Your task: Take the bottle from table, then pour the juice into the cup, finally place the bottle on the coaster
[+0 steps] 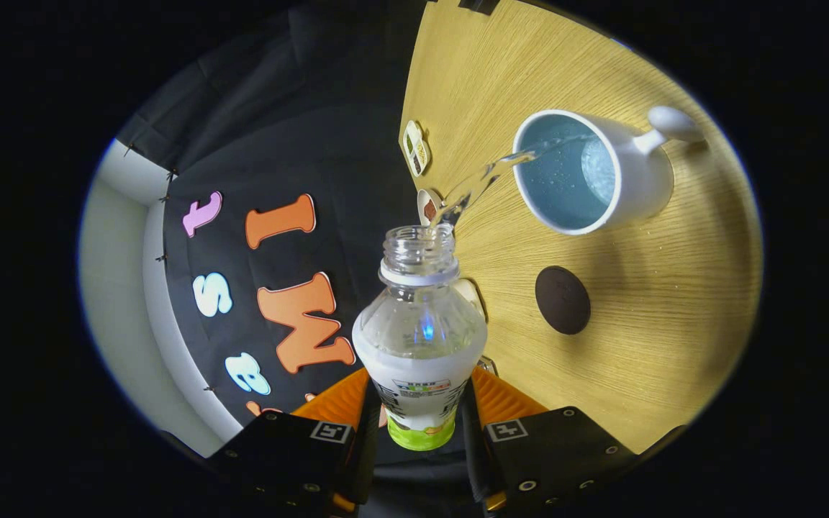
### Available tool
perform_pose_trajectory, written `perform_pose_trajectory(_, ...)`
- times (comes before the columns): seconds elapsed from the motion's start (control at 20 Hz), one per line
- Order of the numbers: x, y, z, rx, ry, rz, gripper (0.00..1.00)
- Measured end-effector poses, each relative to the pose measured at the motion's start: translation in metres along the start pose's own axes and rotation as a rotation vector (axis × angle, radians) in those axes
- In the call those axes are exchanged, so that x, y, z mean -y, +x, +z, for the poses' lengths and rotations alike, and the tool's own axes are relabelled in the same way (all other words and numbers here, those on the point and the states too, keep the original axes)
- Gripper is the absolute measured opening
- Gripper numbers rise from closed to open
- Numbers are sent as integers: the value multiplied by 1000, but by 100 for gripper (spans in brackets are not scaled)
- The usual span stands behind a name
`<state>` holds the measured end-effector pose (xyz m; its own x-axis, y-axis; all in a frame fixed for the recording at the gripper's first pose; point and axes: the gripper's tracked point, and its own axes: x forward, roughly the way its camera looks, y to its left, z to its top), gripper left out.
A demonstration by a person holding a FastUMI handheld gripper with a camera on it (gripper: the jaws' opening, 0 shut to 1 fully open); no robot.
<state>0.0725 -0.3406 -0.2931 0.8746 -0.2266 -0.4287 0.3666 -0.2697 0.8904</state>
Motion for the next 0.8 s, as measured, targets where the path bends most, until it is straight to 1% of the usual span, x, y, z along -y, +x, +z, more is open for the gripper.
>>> perform_pose_trajectory(0.8, -12, 3, -5, -13, 56, 21, 53)
